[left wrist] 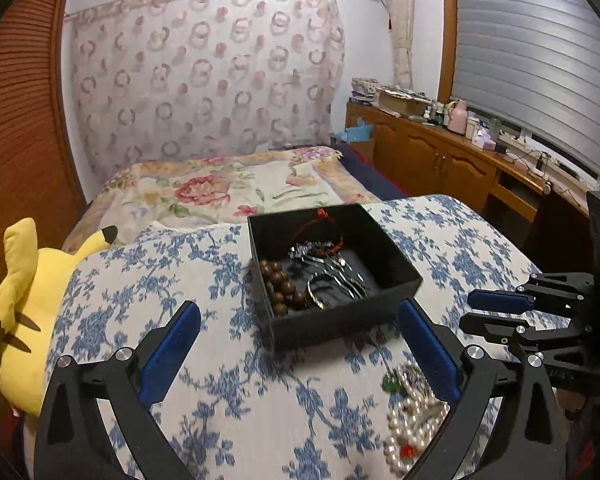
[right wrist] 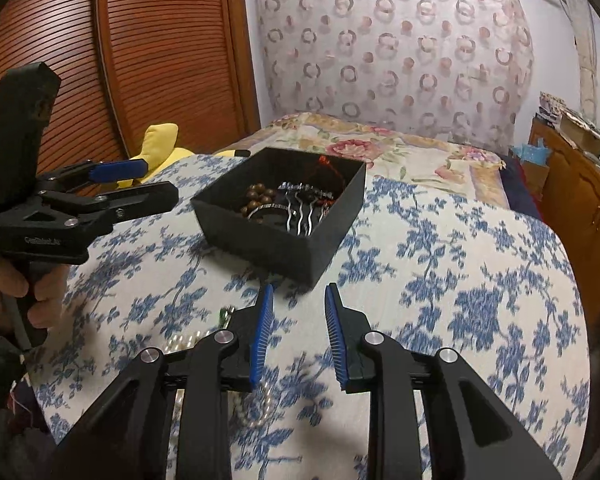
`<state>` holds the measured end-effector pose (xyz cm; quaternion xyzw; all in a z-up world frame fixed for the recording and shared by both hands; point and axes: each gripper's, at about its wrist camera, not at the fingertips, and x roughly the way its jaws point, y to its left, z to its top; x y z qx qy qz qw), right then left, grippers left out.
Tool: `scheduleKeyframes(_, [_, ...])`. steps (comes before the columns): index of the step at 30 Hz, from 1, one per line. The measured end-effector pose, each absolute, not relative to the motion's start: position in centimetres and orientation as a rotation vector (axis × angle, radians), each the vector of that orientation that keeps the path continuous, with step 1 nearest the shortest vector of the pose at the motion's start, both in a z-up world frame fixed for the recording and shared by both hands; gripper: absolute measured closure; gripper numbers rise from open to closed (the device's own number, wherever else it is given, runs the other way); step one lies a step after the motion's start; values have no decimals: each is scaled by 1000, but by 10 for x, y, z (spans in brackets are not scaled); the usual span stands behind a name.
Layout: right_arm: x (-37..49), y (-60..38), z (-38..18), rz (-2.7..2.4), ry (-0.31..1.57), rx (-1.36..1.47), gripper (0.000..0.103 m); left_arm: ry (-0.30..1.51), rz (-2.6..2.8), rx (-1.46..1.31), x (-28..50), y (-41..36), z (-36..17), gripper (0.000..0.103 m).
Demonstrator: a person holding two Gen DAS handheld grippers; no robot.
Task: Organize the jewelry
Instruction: 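Close the right tool on the pearl necklace strand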
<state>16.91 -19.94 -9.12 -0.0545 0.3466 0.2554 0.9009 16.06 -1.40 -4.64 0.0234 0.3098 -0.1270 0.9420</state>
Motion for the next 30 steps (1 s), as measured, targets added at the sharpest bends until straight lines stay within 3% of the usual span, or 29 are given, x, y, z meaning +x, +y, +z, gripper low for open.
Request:
scheduleKeyframes(23, [143,-184,-133,545,864,-286,73,692,-275,-44,111,10,-77,8])
scheduleKeyframes(24, [145,-180,-133,548,868,-300,78,693,-275,-44,110,10,-78,8])
scheduleKeyframes(25, [145,-178,-133,559,869,-309,94,693,-274,-44,110,10,-78,8])
scheduleKeyframes(30, [146,-172,-132,575,850,-358,98,700,-274,-52,108,12,-80,8])
